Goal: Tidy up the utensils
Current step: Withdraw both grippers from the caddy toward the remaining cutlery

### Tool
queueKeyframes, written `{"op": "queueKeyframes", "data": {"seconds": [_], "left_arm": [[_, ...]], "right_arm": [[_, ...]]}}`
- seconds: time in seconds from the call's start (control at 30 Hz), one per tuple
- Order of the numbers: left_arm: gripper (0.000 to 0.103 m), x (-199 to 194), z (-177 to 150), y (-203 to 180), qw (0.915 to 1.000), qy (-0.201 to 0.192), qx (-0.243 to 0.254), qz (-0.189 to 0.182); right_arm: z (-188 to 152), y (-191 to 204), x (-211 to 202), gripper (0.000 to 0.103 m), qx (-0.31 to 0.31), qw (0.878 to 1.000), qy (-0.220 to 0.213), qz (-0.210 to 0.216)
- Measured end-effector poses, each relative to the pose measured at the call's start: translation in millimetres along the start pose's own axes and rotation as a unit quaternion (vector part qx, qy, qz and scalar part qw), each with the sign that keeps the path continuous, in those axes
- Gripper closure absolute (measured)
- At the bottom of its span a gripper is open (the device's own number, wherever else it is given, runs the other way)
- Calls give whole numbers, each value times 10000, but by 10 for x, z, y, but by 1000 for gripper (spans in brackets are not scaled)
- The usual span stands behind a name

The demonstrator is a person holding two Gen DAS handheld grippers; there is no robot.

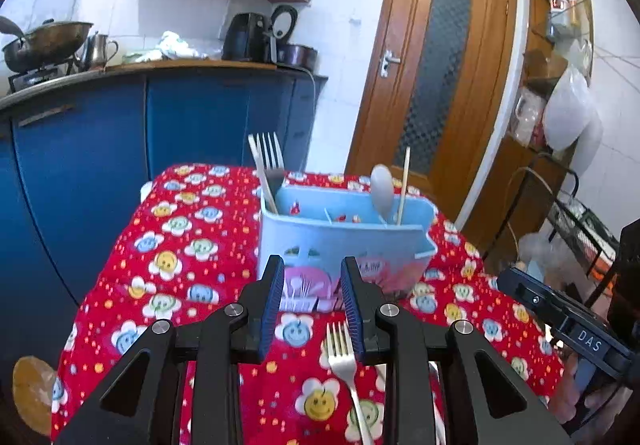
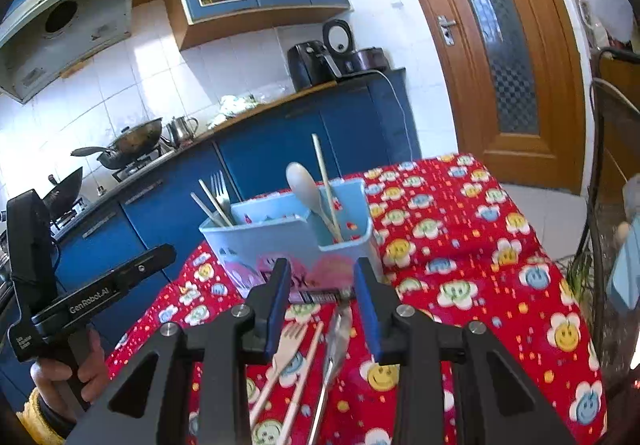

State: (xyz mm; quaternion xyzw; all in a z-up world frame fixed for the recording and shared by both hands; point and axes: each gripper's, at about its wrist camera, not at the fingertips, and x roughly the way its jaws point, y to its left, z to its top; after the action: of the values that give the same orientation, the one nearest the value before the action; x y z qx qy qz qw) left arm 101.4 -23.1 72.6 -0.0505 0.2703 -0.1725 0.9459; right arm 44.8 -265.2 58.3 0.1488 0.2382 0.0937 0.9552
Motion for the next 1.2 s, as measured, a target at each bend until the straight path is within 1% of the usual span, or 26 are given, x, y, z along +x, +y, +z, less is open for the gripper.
{"op": "queueKeyframes", "data": {"seconds": [0.33, 0.63, 0.73, 0.97, 1.13, 1.2], "left_arm": [[73, 108, -199, 2, 9980, 629, 1, 49], [73, 288, -361, -66, 9924, 1233, 52, 22], [73, 375, -424, -94, 9886, 1504, 50, -23], [73, 538, -532, -148, 9796, 2002, -5, -149], [73, 611, -586, -219, 9712, 2363, 49, -302], [73, 635, -604, -264, 9663, 2552, 128, -311]], "right_arm": [[-225, -148, -32, 64, 185, 9991, 340, -149], [-374, -325, -2, 64, 394, 9969, 625, -263], [-418, -379, 2, 63, 449, 9963, 682, -275], [-472, -475, 26, 63, 586, 9948, 783, -283], [-482, -523, 27, 63, 633, 9943, 812, -286], [-487, -537, 24, 63, 649, 9941, 822, -286]]}}
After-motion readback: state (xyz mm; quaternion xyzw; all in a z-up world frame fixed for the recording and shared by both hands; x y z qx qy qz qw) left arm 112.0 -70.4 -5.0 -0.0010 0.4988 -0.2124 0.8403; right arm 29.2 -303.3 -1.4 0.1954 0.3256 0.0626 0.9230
